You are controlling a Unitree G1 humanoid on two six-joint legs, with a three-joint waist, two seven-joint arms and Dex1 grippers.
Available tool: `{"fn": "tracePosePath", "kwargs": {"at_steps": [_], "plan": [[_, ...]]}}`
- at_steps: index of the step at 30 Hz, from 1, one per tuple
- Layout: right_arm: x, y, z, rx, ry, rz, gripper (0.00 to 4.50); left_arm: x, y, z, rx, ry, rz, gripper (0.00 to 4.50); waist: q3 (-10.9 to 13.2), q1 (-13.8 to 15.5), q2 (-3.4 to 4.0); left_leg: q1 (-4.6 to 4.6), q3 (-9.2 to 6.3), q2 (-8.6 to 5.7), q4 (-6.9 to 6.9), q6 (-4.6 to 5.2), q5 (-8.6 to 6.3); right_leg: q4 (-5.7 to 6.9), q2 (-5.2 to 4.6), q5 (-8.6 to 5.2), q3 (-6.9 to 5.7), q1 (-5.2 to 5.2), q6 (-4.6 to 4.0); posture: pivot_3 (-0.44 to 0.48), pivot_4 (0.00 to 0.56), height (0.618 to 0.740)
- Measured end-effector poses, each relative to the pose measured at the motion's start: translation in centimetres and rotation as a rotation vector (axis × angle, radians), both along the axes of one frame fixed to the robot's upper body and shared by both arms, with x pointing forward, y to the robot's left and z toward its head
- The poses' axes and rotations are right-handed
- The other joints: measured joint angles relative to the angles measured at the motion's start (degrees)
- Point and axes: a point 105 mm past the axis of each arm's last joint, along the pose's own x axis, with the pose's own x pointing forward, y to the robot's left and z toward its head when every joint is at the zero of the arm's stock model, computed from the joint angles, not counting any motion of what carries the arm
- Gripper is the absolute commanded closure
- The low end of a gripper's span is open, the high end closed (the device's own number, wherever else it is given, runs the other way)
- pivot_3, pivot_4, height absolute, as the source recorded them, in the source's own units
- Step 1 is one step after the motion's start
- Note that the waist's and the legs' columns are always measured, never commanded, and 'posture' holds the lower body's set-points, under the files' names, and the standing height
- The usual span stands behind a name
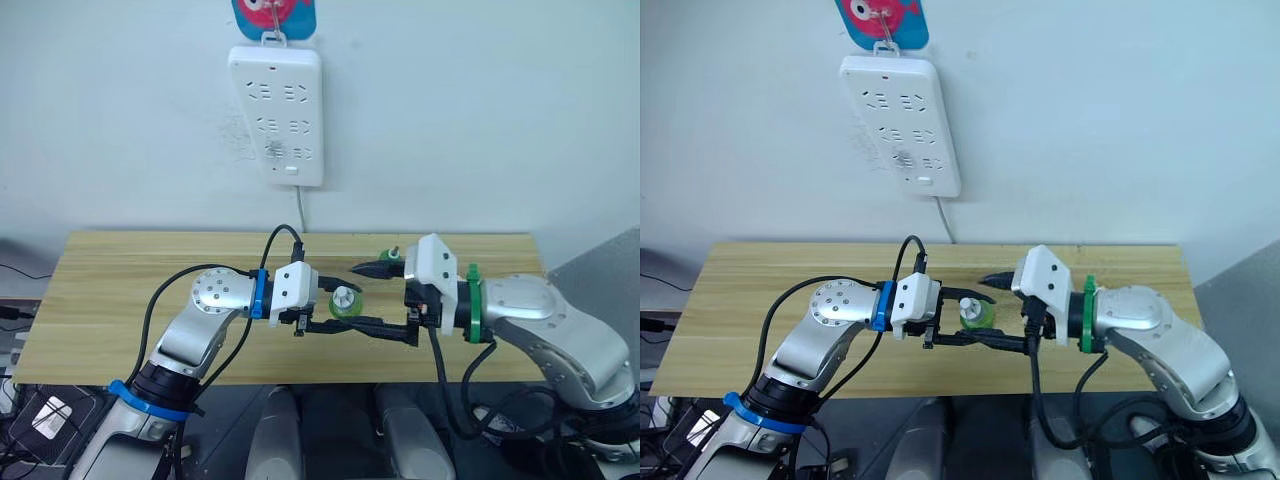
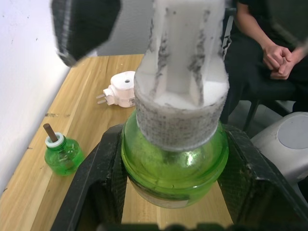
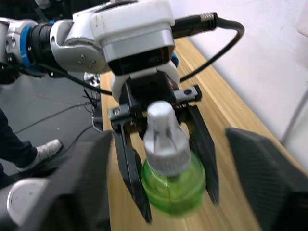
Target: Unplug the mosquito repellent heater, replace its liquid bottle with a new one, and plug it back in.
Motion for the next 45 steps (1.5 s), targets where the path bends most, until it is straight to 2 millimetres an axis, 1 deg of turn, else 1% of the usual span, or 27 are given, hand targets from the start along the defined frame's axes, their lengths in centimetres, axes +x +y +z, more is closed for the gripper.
{"fn": "tracePosePath", "kwargs": {"at_steps": [6, 7, 12, 14, 16, 20, 21, 22, 24, 26, 29, 31, 32, 34, 37, 39, 42, 44, 45], "plan": [[0.0, 0.3, 0.1, 0.004, -0.019, 0.005, 4.01, 0.1, 0.0, -0.3, 0.018, -0.002, 0.010, 2.27, 0.00, 0.02, 0.00, 0.01, -0.01, 0.00, -0.01, 0.00, 0.00, 0.00, 0.01, 0.00, 0.00, 0.00, 0.00, 0.013, 0.284, 0.740], [-0.1, 0.4, 0.0, 0.003, -0.019, 0.008, 4.15, 0.1, 0.0, -0.4, 0.022, -0.003, 0.010, 2.27, 0.00, 0.01, 0.00, 0.01, -0.01, 0.00, -0.01, 0.00, 0.00, 0.00, 0.01, 0.00, -0.01, 0.00, 0.00, 0.013, 0.284, 0.740], [-0.1, 0.3, 0.0, 0.006, -0.020, 0.010, 4.15, 0.1, 0.0, -0.5, 0.033, -0.007, 0.013, 2.27, 0.00, 0.01, 0.00, 0.01, 0.00, 0.00, -0.01, 0.00, 0.00, 0.00, 0.01, 0.00, -0.01, 0.00, 0.00, 0.015, 0.286, 0.740], [-0.1, 0.3, 0.3, 0.021, -0.024, 0.013, 4.15, 0.2, 0.1, -0.7, 0.053, -0.011, 0.018, 2.27, 0.00, 0.02, 0.00, 0.01, 0.00, 0.00, -0.01, 0.00, 0.00, 0.00, 0.01, 0.00, 0.00, 0.00, 0.00, 0.013, 0.288, 0.740], [-0.2, 0.1, 1.2, 0.058, -0.032, 0.017, 4.15, 0.3, 0.4, -1.1, 0.082, -0.012, 0.035, 2.27, 0.00, 0.02, 0.01, 0.01, 0.00, 0.00, -0.01, 0.01, 0.00, 0.01, 0.01, 0.00, 0.00, 0.00, 0.00, 0.012, 0.290, 0.740], [0.6, -1.1, 3.8, 0.128, -0.105, -0.038, 4.15, 0.5, 1.0, -2.5, 0.133, 0.015, 0.081, 2.27, 0.00, -0.01, 0.01, 0.01, 0.00, 0.00, -0.03, 0.01, -0.01, 0.00, 0.01, 0.00, 0.01, 0.00, 0.00, -0.002, 0.294, 0.740], [0.9, -1.5, 4.2, 0.142, -0.120, -0.063, 4.15, 0.6, 1.2, -3.0, 0.140, 0.029, 0.109, 2.27, 0.00, -0.01, 0.01, 0.01, 0.00, 0.00, -0.04, 0.01, -0.01, -0.02, 0.01, 0.00, 0.00, 0.00, 0.00, -0.002, 0.295, 0.740], [1.3, -2.1, 4.1, 0.153, -0.132, -0.100, 4.15, 0.8, 1.5, -3.6, 0.150, 0.047, 0.141, 2.27, 0.00, 0.03, 0.00, 0.01, -0.01, 0.00, -0.05, 0.02, -0.01, -0.05, 0.01, -0.01, -0.01, 0.00, 0.00, -0.002, 0.297, 0.740], [2.4, -3.3, 2.5, 0.152, -0.120, -0.194, 4.15, 1.0, 2.0, -4.5, 0.163, 0.074, 0.196, 2.27, 0.00, 0.14, 0.00, -0.01, -0.01, 0.00, -0.05, 0.02, -0.01, -0.08, 0.01, -0.01, -0.01, 0.00, 0.00, 0.002, 0.302, 0.740], [3.9, -4.7, -0.3, 0.112, -0.110, -0.307, 4.15, 1.1, 2.4, -5.0, 0.164, 0.102, 0.245, 2.27, 0.00, 0.07, 0.01, 0.00, 0.05, -0.01, -0.04, 0.02, -0.01, -0.07, 0.00, -0.01, 0.04, -0.02, 0.00, 0.010, 0.305, 0.740], [5.9, -6.3, -3.8, 0.069, -0.143, -0.449, 4.15, 1.1, 3.2, -5.5, 0.165, 0.128, 0.307, 2.27, 0.01, 0.00, 0.01, 0.06, 0.09, 0.00, -0.05, 0.01, -0.01, 0.01, 0.01, -0.01, 0.08, -0.03, 0.00, 0.033, 0.312, 0.740], [7.1, -7.4, -6.0, 0.055, -0.164, -0.543, 4.15, 0.8, 3.5, -5.8, 0.167, 0.141, 0.329, 2.27, 0.01, -0.11, 0.01, 0.11, 0.13, 0.03, -0.10, 0.01, -0.01, 0.04, 0.02, -0.02, 0.12, -0.03, -0.02, 0.033, 0.312, 0.740], [7.4, -7.7, -6.9, 0.054, -0.161, -0.575, 4.15, 0.6, 3.6, -5.8, 0.167, 0.144, 0.337, 2.27, 0.01, -0.11, 0.01, 0.12, 0.15, 0.03, -0.11, 0.01, -0.01, 0.05, 0.02, -0.03, 0.12, -0.03, -0.03, 0.047, 0.317, 0.740], [8.1, -8.0, -8.6, 0.056, -0.163, -0.619, 4.15, 0.3, 3.8, -5.9, 0.169, 0.151, 0.343, 2.27, 0.01, -0.07, 0.01, 0.14, 0.15, 0.04, -0.13, 0.01, -0.01, 0.05, 0.02, -0.03, 0.13, -0.03, -0.03, 0.047, 0.317, 0.740], [8.7, -8.1, -11.2, 0.027, -0.152, -0.645, 4.15, -0.1, 4.0, -6.0, 0.179, 0.159, 0.346, 2.27, 0.02, 0.06, 0.02, 0.15, 0.17, 0.03, -0.12, 0.00, -0.01, 0.05, 0.02, -0.03, 0.14, -0.02, -0.03, 0.061, 0.322, 0.740], [9.2, -8.4, -12.3, 0.012, -0.144, -0.659, 4.15, -0.1, 4.0, -5.8, 0.181, 0.155, 0.349, 2.27, 0.02, 0.11, 0.03, 0.16, 0.18, 0.03, -0.11, 0.01, -0.01, 0.05, 0.02, -0.03, 0.16, -0.01, -0.03, 0.061, 0.322, 0.740], [10.0, -8.8, -13.1, 0.003, -0.136, -0.681, 4.15, -0.1, 4.2, -5.5, 0.179, 0.148, 0.356, 2.27, 0.02, 0.15, 0.03, 0.18, 0.17, 0.04, -0.14, 0.01, -0.01, 0.06, 0.02, -0.03, 0.16, -0.01, -0.03, 0.073, 0.321, 0.740], [10.2, -9.1, -13.7, 0.005, -0.117, -0.692, 4.15, -0.1, 4.2, -5.5, 0.179, 0.148, 0.357, 2.27, 0.02, 0.15, 0.03, 0.18, 0.17, 0.04, -0.16, 0.01, -0.01, 0.06, 0.02, -0.04, 0.16, -0.01, -0.04, 0.073, 0.319, 0.740], [10.2, -9.2, -13.8, 0.013, -0.108, -0.696, 3.42, -0.1, 4.3, -5.6, 0.180, 0.150, 0.358, 2.27, 0.02, 0.15, 0.03, 0.18, 0.17, 0.03, -0.17, 0.01, -0.01, 0.05, 0.02, -0.04, 0.16, -0.01, -0.04, 0.073, 0.319, 0.740]]}}
